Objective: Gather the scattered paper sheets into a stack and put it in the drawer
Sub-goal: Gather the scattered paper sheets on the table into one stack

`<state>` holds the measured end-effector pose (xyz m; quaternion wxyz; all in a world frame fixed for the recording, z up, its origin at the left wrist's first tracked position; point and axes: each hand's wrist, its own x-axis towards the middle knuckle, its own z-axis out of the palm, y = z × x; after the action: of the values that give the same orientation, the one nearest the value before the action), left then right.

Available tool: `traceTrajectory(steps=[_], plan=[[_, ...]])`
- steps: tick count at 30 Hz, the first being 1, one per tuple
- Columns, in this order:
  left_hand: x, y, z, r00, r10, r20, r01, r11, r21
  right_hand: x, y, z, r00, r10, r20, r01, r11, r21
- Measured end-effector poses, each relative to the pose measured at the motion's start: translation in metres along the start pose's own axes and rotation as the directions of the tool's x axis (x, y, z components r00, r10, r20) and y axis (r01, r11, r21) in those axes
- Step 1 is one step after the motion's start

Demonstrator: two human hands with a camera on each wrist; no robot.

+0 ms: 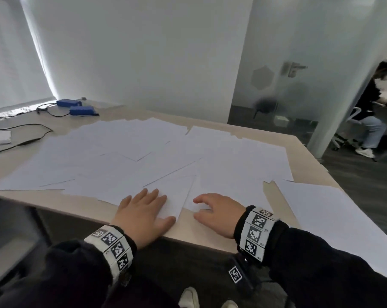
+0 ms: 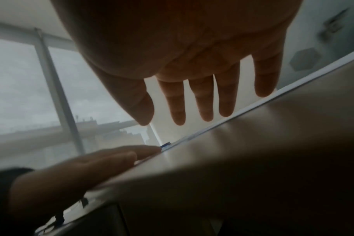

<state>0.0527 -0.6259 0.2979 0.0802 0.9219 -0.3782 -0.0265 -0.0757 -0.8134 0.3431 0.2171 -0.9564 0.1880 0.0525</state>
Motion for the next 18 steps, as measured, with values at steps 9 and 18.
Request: traceTrajectory(steps=[9, 18], plan=[[-0.018, -0.004, 0.001, 0.987, 0.161, 0.005, -0.161, 0.98, 0.116, -0.018, -0.022, 0.014, 0.996, -0.076, 0.038, 0.084, 0.959, -0.272], [-0.034, -0.026, 0.012, 0.99, 0.079, -0.114, -0.073, 0.996, 0.06, -0.039, 0.009, 0.031, 0.996, 0.021, -0.087, -0.041, 0.973, -0.228]])
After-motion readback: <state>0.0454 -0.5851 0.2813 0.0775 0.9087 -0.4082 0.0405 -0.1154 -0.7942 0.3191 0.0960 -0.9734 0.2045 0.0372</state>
